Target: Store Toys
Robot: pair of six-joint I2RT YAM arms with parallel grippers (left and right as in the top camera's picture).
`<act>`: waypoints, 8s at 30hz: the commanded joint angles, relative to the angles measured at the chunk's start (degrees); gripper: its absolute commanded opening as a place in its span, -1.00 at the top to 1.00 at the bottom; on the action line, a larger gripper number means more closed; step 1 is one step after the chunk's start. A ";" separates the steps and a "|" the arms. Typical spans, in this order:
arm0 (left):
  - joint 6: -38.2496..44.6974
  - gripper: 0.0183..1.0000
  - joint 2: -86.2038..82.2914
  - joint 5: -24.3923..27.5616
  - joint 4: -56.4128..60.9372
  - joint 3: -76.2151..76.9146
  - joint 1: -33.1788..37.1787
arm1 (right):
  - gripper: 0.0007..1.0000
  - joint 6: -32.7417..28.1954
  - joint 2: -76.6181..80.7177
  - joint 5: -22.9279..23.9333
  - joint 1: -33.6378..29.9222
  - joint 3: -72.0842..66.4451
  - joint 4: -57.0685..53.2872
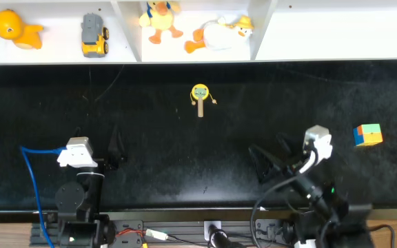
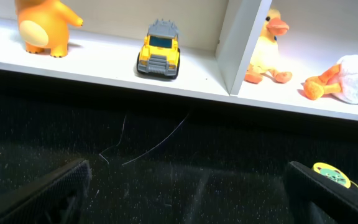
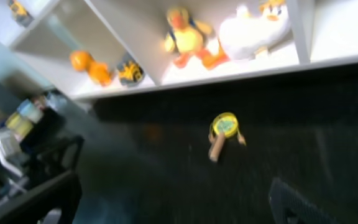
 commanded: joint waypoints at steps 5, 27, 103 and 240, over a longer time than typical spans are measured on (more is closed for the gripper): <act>-0.59 -1.00 -0.72 -0.07 0.35 -0.55 -0.09 | -1.00 -5.42 20.76 7.67 0.63 21.00 -14.82; -0.59 -1.00 -0.72 -0.07 0.35 -0.55 -0.09 | -0.99 4.13 55.56 30.64 28.76 36.92 -15.43; -0.59 -1.00 -0.72 -0.07 0.35 -0.55 -0.09 | 0.18 10.14 101.88 30.67 32.50 51.06 -14.60; -0.59 -1.00 -0.72 -0.07 0.35 -0.55 -0.09 | -1.00 19.80 60.28 39.32 -47.43 37.11 -31.54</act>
